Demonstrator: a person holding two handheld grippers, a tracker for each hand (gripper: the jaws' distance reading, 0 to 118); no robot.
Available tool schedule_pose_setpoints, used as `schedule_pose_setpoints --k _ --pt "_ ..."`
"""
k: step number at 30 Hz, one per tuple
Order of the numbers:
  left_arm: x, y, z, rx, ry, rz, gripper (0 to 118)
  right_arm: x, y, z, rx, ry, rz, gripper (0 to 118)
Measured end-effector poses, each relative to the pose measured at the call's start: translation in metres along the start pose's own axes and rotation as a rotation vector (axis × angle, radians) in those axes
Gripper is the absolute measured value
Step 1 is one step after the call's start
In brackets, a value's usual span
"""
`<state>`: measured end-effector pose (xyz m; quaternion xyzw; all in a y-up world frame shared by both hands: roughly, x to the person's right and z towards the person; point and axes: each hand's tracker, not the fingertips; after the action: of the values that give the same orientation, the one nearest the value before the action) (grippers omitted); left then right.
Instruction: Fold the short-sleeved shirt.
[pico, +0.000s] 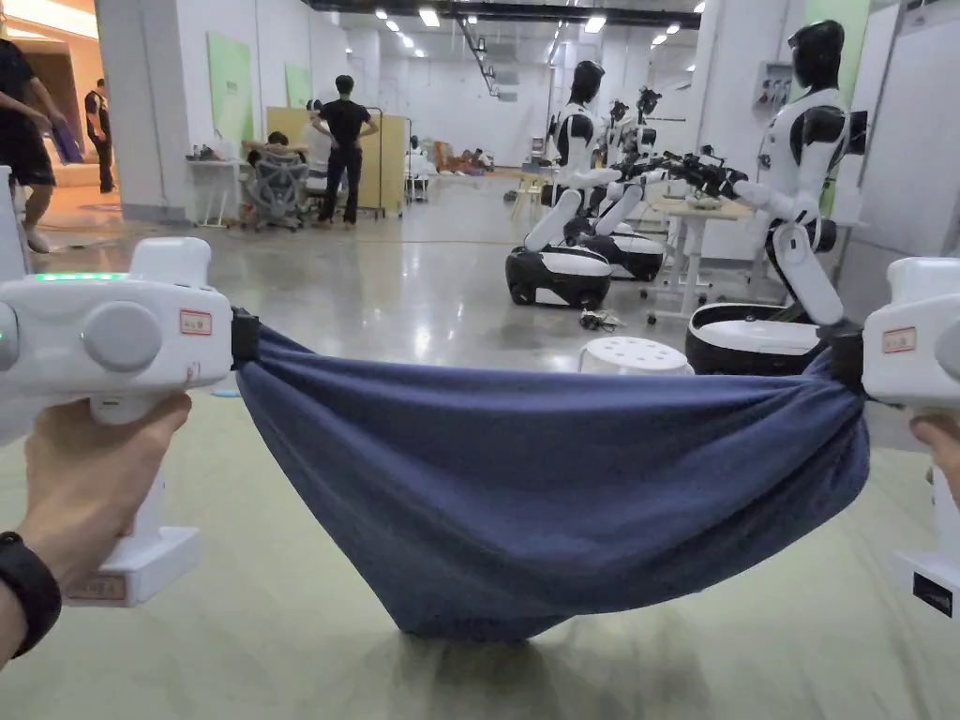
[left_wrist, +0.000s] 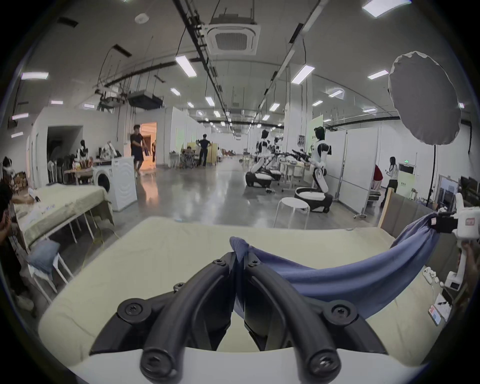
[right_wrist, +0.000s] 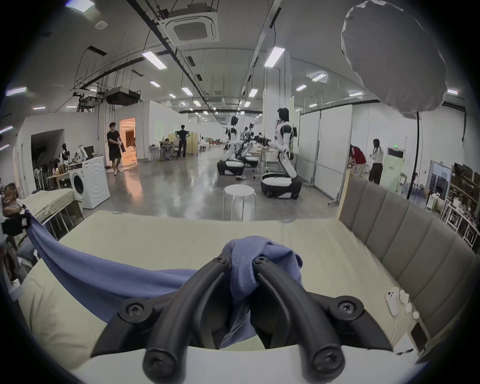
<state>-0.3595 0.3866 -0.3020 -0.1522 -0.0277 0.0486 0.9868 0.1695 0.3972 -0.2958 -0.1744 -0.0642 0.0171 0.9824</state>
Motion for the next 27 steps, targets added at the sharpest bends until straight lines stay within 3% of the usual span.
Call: schedule_pose_setpoints --k 2,8,11,16,23,27 --pt "-0.007 -0.029 0.010 -0.017 -0.002 0.016 6 0.005 -0.030 0.002 -0.033 0.039 -0.040 12" --pt "-0.028 -0.130 0.064 -0.084 -0.077 0.089 6 0.020 -0.140 0.043 -0.108 0.088 -0.037 12" --pt "-0.027 -0.185 0.106 -0.086 -0.058 0.061 6 0.030 -0.204 0.077 -0.177 0.143 -0.069 12" --pt "-0.036 -0.262 0.167 -0.215 -0.066 0.103 6 0.042 -0.297 0.143 -0.279 0.147 -0.156 12" --pt "-0.048 -0.333 0.210 -0.325 -0.050 0.075 6 0.044 -0.351 0.206 -0.375 0.081 -0.210 12" --pt "-0.060 -0.324 0.214 -0.315 -0.077 0.116 9 0.039 -0.358 0.206 -0.400 0.079 -0.215 12"
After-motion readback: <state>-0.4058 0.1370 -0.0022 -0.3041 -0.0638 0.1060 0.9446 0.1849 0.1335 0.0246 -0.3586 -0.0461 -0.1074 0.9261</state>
